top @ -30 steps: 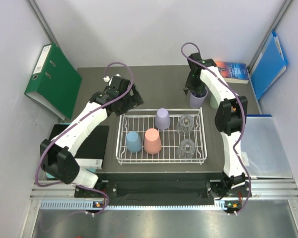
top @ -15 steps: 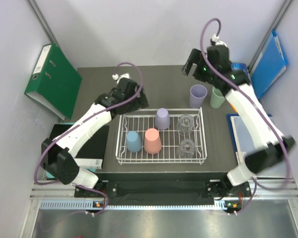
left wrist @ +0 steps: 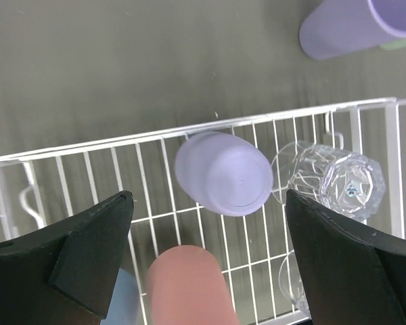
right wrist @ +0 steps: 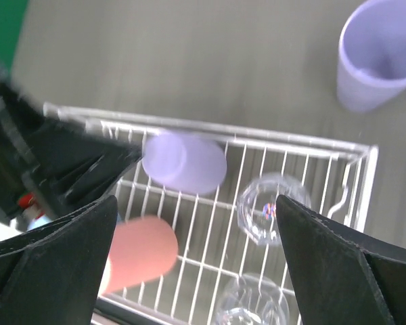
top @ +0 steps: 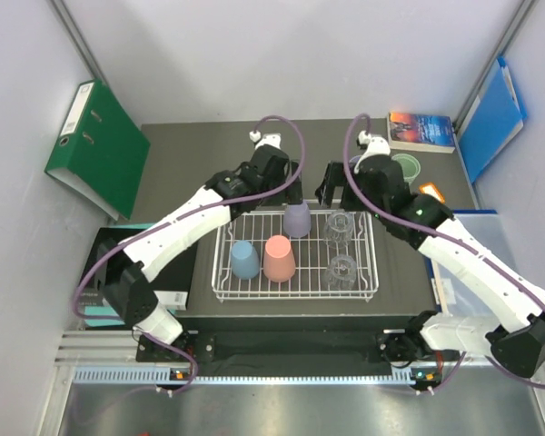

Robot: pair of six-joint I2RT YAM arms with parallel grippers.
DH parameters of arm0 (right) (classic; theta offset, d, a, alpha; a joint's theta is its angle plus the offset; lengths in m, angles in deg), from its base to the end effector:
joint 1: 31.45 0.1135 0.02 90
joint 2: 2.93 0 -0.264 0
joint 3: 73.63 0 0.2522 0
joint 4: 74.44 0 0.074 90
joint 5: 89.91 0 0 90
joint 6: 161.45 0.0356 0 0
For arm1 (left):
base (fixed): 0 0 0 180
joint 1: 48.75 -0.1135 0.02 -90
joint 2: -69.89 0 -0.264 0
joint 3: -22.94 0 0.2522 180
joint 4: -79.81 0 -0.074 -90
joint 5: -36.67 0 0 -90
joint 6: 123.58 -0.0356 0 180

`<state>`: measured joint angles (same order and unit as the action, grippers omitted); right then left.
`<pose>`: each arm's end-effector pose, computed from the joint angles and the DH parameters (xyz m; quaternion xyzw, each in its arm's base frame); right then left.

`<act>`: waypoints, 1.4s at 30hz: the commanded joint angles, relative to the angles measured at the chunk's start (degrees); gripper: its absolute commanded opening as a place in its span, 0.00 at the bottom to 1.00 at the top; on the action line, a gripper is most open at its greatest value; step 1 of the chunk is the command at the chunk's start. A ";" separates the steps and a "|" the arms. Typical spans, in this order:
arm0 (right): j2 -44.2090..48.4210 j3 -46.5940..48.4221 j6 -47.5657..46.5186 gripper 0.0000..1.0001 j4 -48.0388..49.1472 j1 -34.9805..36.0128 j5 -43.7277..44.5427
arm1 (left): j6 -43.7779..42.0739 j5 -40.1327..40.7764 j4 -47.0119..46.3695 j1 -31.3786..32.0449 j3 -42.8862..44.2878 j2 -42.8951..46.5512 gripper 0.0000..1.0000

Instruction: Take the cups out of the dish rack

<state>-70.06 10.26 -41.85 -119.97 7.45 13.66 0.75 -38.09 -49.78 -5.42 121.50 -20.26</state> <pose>0.2030 0.1531 0.3772 -0.0093 0.8566 0.2006 0.4752 0.2615 -0.2338 0.3419 0.0173 0.9069 -0.1584 0.3900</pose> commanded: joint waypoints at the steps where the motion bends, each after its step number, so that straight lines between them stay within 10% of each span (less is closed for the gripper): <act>1: 5.34 -2.54 0.71 1.00 1.89 2.59 2.70 | -0.49 1.19 -1.14 3.15 3.09 -3.88 0.99; 16: 12.46 -2.36 1.16 1.00 0.74 3.91 3.49 | 0.74 1.89 -1.05 4.22 4.15 -12.07 0.93; 29: 13.78 -3.51 -0.69 1.00 0.74 4.00 3.92 | -1.54 4.00 3.51 4.22 10.28 -11.89 0.00; 36: 14.22 -5.87 1.42 0.99 2.84 4.00 8.23 | -3.21 6.11 4.50 4.04 17.34 -2.95 0.00; 42: 19.84 -11.15 2.39 1.00 12.34 3.91 4.11 | 5.99 -13.62 -13.75 -4.01 -0.26 10.32 0.00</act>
<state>-53.89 -0.06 -39.88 -116.19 10.51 19.62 0.11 -38.87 -48.95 -3.04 132.93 -20.37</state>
